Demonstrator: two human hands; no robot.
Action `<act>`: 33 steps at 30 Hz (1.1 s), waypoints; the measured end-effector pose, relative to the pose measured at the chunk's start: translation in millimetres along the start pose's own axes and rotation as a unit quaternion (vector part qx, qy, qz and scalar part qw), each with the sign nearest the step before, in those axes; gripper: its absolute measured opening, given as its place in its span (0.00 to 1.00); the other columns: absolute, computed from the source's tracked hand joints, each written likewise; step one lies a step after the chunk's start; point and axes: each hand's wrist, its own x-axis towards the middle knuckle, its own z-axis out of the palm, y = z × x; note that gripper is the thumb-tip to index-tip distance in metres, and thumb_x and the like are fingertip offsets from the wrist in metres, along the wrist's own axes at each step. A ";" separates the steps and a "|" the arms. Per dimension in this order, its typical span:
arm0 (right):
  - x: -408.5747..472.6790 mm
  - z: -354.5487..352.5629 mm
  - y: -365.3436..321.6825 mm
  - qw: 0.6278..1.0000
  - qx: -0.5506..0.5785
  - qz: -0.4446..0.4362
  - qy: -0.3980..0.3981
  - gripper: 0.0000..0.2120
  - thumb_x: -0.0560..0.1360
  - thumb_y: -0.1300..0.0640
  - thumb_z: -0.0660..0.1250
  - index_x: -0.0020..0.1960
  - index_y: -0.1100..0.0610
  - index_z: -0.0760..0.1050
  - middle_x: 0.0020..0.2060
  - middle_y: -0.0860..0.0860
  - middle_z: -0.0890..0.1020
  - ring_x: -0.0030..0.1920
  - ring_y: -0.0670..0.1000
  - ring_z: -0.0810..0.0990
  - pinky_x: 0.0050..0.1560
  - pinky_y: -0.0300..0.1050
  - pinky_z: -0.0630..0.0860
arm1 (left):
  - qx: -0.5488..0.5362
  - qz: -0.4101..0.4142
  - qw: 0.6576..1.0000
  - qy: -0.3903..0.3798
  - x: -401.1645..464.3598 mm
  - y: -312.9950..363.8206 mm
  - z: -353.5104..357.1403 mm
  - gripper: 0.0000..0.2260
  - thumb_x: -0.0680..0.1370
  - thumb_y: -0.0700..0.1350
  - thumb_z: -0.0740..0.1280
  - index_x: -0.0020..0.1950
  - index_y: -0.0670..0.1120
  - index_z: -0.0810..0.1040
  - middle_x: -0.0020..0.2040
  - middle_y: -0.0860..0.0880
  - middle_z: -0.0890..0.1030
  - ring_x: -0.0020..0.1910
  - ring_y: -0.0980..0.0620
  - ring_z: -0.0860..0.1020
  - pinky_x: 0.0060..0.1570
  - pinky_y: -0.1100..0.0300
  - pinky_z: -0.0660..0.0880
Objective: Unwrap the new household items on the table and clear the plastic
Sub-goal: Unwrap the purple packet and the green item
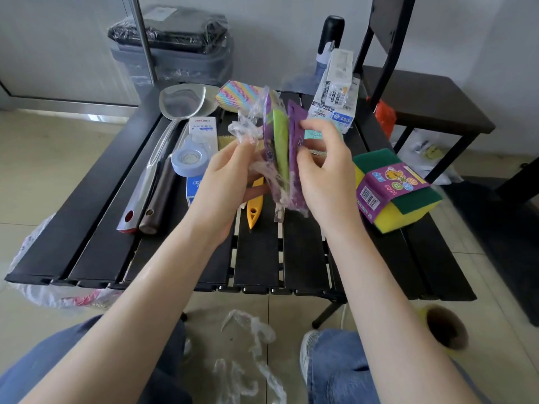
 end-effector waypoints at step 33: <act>1.8 1.1 -2.5 0.967 0.208 0.143 -0.041 0.05 0.81 0.59 0.57 0.57 0.54 0.65 0.39 0.47 0.75 0.39 0.44 0.76 0.42 0.43 0.76 | -0.017 -0.006 0.992 -0.122 -1.3 3.9 4.6 0.09 0.75 0.32 0.64 0.49 0.44 0.70 0.32 0.53 0.79 0.31 0.56 0.78 0.30 0.67 0.73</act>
